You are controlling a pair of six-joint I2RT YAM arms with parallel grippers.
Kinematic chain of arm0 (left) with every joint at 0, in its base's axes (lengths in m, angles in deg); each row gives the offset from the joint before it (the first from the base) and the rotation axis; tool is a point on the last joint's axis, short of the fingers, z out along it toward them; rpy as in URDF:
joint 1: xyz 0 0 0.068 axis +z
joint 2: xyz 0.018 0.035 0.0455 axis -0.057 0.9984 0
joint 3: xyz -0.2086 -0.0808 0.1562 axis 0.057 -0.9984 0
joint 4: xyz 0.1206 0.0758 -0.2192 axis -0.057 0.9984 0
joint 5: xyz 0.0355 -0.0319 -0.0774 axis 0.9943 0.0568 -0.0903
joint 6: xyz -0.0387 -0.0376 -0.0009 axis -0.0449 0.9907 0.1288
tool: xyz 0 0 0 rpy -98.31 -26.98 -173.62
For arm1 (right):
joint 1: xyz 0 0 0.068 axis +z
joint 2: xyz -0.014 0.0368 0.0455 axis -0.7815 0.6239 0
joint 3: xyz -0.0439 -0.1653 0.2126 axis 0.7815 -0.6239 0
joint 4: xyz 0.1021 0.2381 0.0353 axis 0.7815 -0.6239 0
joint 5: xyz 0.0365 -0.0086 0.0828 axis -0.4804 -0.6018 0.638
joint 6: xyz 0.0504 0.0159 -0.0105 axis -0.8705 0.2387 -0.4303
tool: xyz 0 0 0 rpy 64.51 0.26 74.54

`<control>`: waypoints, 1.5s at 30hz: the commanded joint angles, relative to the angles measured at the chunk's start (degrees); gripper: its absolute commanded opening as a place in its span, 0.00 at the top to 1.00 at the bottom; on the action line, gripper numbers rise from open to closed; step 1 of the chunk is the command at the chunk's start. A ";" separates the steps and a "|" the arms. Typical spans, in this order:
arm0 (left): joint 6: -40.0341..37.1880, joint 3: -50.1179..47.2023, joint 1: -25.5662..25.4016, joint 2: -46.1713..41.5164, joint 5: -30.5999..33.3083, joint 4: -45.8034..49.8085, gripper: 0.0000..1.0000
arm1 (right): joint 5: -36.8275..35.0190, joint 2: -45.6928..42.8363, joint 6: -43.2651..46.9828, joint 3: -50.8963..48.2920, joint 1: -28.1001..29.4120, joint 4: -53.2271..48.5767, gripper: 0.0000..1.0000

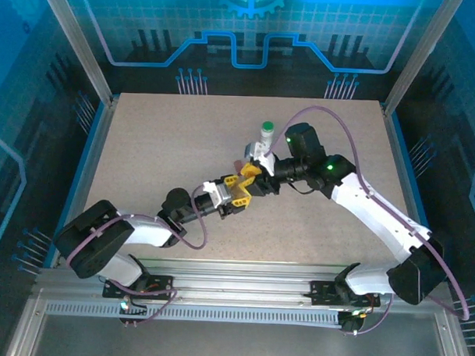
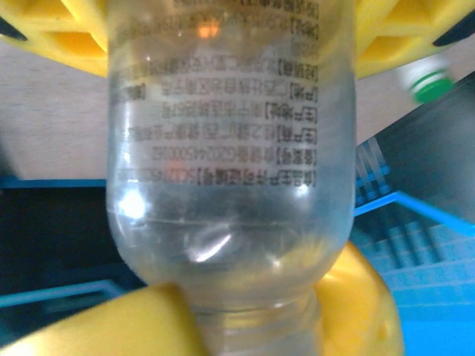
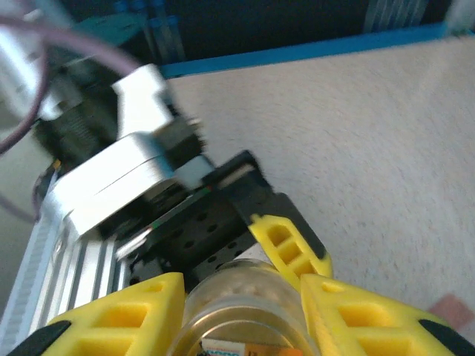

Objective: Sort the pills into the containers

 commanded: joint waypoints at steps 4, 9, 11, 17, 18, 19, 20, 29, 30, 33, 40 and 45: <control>-0.04 1.14 1.06 -6.69 -14.59 14.00 1.00 | 8.78 -1.21 27.49 7.88 -0.55 -20.20 0.80; -1.03 1.37 1.09 -8.35 -14.04 16.68 1.00 | 7.52 -0.86 29.50 11.05 -0.96 -22.61 0.79; -0.83 1.60 1.04 -8.15 -13.82 16.59 1.00 | 8.58 -1.14 28.94 11.16 -1.41 -21.46 0.80; 2.15 0.85 1.09 -8.68 0.64 14.90 1.00 | -1.67 -6.62 4.83 0.41 -1.55 5.08 0.79; 3.26 0.76 1.06 -9.06 3.84 15.63 1.00 | -3.88 -7.80 0.26 -2.14 -1.65 10.03 0.79; 3.88 0.54 1.10 -9.75 6.58 17.13 1.00 | -5.80 -8.87 -3.61 -5.18 -1.61 14.26 0.81; 4.56 0.25 0.97 -10.72 9.61 19.10 1.00 | -6.60 -9.70 -6.27 -7.54 -1.69 16.92 0.82; 4.60 1.74 0.87 -20.75 27.15 46.07 1.00 | -17.22 -14.45 -21.90 -20.56 -3.16 29.54 0.82; 4.73 2.04 0.87 -20.69 28.39 47.83 1.00 | -17.39 -15.10 -22.58 -23.33 -3.36 31.24 0.82; 4.83 3.02 0.90 -19.77 29.61 51.59 1.00 | -19.55 -15.75 -24.50 -27.47 -3.67 35.07 0.82; 2.98 8.76 0.78 -15.47 25.74 58.21 1.00 | -25.08 -16.97 -27.40 -36.06 -6.10 43.21 0.83; -3.34 15.93 0.55 -12.78 28.53 69.55 1.00 | -28.88 -18.88 -29.33 -39.93 -7.16 47.16 0.84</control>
